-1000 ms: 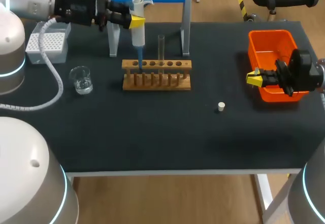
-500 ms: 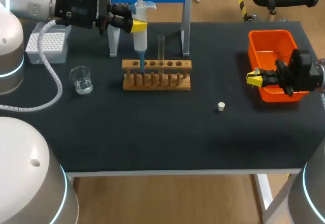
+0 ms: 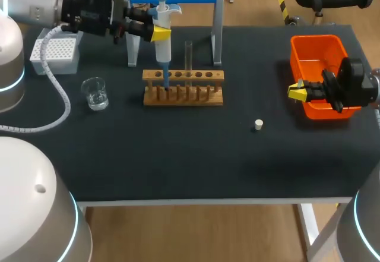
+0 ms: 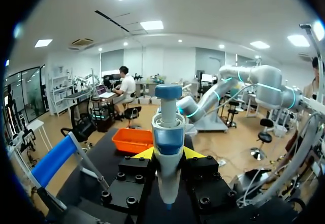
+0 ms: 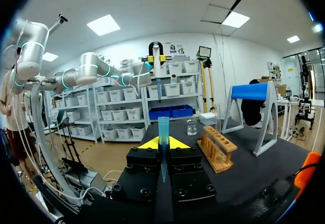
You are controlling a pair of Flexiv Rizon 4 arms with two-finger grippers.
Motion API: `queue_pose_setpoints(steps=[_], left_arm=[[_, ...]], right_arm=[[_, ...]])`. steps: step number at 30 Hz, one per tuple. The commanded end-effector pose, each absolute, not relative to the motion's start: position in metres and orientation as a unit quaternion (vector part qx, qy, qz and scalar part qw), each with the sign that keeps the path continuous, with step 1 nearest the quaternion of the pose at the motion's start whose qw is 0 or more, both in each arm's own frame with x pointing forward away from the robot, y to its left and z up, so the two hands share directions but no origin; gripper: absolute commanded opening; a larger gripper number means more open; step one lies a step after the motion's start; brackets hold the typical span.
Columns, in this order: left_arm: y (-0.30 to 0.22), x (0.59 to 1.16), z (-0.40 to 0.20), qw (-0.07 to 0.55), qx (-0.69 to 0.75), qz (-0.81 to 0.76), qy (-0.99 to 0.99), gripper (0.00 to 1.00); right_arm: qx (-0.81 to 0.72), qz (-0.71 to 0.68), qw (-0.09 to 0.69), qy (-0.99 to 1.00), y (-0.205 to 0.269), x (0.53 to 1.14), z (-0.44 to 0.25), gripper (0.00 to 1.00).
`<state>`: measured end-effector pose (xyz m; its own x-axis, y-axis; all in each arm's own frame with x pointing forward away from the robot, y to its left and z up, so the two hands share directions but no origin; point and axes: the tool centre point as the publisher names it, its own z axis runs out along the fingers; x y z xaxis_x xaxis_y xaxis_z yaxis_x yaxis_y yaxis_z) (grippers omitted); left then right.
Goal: Invert the test tube, pick up the pipette, mount the tip to pipette, aspirate from beaker and dispense into the tube, eject the tip, return the pipette, and cap with the stopper.
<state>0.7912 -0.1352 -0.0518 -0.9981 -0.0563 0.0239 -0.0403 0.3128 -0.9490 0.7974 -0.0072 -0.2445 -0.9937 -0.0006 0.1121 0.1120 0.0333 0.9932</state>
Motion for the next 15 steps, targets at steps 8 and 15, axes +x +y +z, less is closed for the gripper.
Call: queue_pose_setpoints(steps=[8, 15], left_arm=[[-0.134, 0.791, -0.051, 0.007, -0.029, -0.585, 0.810, 0.00], [-0.134, 0.791, -0.051, 0.007, -0.029, -0.585, 0.810, 0.00]], right_arm=[[-0.036, -0.692, 0.043, -0.720, -0.004, 0.795, -0.245, 0.00], [-0.041, -0.680, 0.038, -0.731, 0.029, 0.780, -0.246, 0.00]])
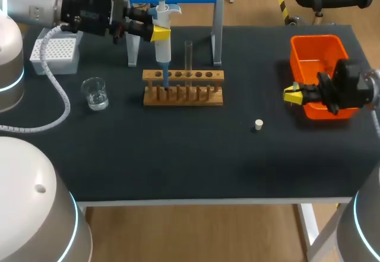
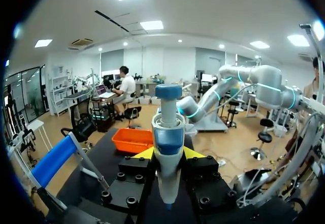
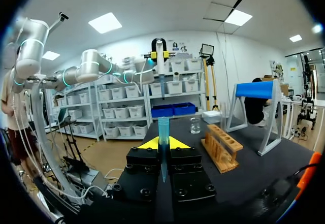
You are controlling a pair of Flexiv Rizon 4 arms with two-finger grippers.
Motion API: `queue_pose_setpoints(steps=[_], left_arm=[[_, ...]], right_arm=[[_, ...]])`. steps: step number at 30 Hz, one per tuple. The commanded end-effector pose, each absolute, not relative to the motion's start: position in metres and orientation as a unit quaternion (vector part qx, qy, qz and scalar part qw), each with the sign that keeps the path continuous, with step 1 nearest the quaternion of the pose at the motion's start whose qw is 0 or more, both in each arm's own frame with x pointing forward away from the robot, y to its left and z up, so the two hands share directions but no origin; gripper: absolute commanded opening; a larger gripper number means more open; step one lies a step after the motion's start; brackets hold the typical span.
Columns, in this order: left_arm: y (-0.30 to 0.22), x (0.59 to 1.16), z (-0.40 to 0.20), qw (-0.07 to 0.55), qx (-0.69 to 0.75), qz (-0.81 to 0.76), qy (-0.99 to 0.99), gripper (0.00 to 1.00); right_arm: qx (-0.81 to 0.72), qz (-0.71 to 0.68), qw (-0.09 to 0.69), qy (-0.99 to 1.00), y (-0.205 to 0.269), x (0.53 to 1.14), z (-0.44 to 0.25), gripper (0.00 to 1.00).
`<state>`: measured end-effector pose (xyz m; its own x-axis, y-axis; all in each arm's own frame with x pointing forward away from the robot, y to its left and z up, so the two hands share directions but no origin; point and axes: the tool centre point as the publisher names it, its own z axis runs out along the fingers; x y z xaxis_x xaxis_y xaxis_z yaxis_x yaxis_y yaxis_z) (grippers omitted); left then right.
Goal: Invert the test tube, pick up the pipette, mount the tip to pipette, aspirate from beaker and dispense into the tube, eject the tip, return the pipette, and cap with the stopper.
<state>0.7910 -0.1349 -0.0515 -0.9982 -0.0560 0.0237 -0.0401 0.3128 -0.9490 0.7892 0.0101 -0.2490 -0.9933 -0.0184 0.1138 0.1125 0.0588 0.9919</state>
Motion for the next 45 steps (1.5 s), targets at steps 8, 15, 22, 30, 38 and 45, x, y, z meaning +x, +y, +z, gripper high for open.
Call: queue_pose_setpoints(steps=[8, 15, 22, 30, 38, 45], left_arm=[[-0.134, 0.791, -0.051, 0.007, -0.029, -0.585, 0.810, 0.00], [-0.134, 0.791, -0.051, 0.007, -0.029, -0.585, 0.810, 0.00], [-0.134, 0.791, -0.051, 0.007, -0.029, -0.585, 0.810, 0.00], [-0.134, 0.791, -0.051, 0.007, -0.029, -0.585, 0.810, 0.00], [-0.134, 0.791, -0.051, 0.007, -0.029, -0.585, 0.810, 0.00], [-0.134, 0.791, -0.051, 0.007, -0.029, -0.585, 0.810, 0.00]], right_arm=[[-0.060, -0.689, 0.023, -0.722, 0.062, 0.778, -0.248, 0.00], [-0.054, -0.687, 0.025, -0.724, 0.103, 0.775, -0.254, 0.00], [-0.048, -0.683, 0.028, -0.729, 0.109, 0.773, -0.255, 0.00], [-0.048, -0.683, 0.028, -0.729, 0.109, 0.773, -0.255, 0.00], [-0.048, -0.683, 0.028, -0.729, 0.109, 0.773, -0.255, 0.00], [-0.051, -0.692, 0.029, -0.719, 0.141, 0.772, -0.258, 0.00]])
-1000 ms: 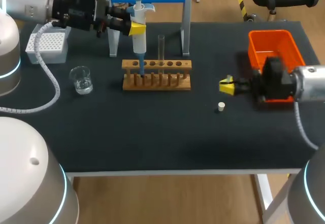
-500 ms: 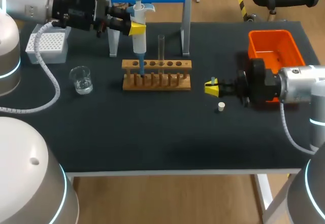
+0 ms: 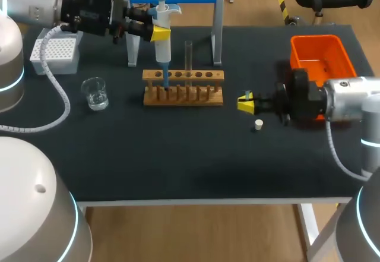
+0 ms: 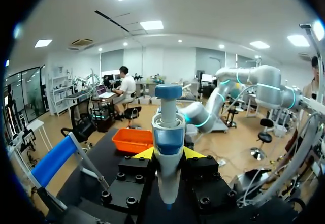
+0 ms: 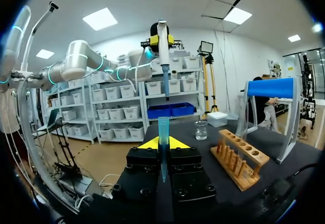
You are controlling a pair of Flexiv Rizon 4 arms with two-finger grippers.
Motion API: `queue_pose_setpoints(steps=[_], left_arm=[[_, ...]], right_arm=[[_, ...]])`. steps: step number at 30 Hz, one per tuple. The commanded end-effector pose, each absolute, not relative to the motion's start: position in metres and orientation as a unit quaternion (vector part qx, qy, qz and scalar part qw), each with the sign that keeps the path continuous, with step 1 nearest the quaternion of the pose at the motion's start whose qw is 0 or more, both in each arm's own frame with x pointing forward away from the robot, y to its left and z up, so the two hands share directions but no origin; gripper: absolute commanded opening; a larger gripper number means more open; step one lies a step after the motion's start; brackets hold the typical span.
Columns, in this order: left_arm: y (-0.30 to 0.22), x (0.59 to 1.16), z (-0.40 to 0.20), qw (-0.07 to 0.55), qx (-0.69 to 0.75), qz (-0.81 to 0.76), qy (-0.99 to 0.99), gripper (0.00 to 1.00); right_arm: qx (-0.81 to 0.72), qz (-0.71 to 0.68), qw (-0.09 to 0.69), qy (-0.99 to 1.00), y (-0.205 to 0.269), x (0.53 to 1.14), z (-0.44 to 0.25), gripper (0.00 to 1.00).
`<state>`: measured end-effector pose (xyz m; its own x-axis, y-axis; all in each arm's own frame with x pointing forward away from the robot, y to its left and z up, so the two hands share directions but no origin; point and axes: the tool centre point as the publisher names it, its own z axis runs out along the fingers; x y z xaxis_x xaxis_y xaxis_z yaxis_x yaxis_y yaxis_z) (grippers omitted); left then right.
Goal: Invert the test tube, pick up the pipette, mount the tip to pipette, aspirate from beaker and dispense into the tube, eject the tip, return the pipette, and cap with the stopper.
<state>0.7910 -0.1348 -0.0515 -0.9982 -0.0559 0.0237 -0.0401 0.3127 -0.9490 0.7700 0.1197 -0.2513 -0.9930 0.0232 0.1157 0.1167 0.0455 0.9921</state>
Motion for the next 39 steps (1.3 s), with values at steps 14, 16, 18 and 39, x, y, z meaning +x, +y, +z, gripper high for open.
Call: queue_pose_setpoints(steps=[14, 16, 18, 39], left_arm=[[-0.134, 0.791, -0.051, 0.007, -0.029, -0.585, 0.810, 0.00], [-0.134, 0.791, -0.051, 0.007, -0.029, -0.585, 0.810, 0.00], [-0.134, 0.791, -0.051, 0.007, -0.029, -0.585, 0.810, 0.00], [-0.134, 0.791, -0.051, 0.007, -0.029, -0.585, 0.810, 0.00]], right_arm=[[-0.035, -0.700, 0.042, -0.712, 0.230, 0.777, -0.265, 0.00], [-0.031, -0.704, 0.044, -0.708, 0.241, 0.779, -0.264, 0.00], [-0.026, -0.704, 0.045, -0.708, 0.253, 0.780, -0.265, 0.00], [-0.038, -0.702, 0.037, -0.711, 0.296, 0.786, -0.273, 0.00]])
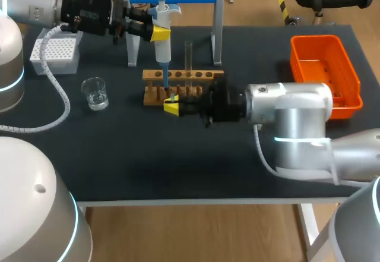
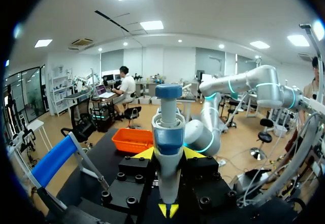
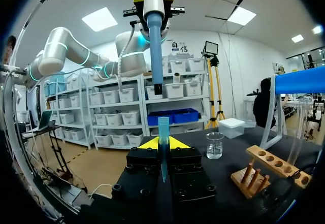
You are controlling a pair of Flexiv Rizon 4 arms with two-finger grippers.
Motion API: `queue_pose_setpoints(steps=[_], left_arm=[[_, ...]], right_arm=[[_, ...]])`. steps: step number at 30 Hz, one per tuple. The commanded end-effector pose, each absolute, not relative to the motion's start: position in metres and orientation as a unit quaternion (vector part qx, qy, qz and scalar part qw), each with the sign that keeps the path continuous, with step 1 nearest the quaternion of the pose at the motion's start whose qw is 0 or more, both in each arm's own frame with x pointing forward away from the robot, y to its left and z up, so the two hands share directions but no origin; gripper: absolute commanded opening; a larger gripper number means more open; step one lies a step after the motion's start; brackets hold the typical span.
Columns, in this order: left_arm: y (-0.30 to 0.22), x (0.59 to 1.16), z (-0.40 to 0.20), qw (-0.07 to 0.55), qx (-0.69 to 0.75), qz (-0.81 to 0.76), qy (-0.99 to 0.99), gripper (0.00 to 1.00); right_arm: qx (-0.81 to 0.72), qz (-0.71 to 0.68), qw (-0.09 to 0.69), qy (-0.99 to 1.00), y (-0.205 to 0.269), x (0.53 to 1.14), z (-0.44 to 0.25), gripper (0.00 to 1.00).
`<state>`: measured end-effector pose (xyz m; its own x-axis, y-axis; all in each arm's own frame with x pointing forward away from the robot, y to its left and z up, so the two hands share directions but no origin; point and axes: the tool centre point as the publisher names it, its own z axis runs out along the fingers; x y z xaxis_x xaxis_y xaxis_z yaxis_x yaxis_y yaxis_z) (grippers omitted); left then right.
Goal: Invert the test tube, pick up the pipette, mount the tip to pipette, aspirate from beaker and dispense into the tube, eject the tip, return the pipette, and cap with the stopper.
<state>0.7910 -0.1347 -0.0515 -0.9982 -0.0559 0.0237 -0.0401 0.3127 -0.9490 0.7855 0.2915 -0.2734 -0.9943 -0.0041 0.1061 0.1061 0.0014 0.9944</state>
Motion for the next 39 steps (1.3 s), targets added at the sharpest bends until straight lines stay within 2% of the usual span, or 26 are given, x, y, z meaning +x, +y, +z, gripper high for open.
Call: queue_pose_setpoints(steps=[1, 39], left_arm=[[-0.134, 0.791, -0.051, 0.007, -0.029, -0.585, 0.810, 0.00], [-0.134, 0.791, -0.051, 0.007, -0.029, -0.585, 0.810, 0.00]], right_arm=[[-0.039, -0.702, 0.037, -0.711, 0.297, 0.786, -0.273, 0.00], [-0.037, -0.709, 0.017, -0.704, 0.299, 0.784, -0.248, 0.00]])
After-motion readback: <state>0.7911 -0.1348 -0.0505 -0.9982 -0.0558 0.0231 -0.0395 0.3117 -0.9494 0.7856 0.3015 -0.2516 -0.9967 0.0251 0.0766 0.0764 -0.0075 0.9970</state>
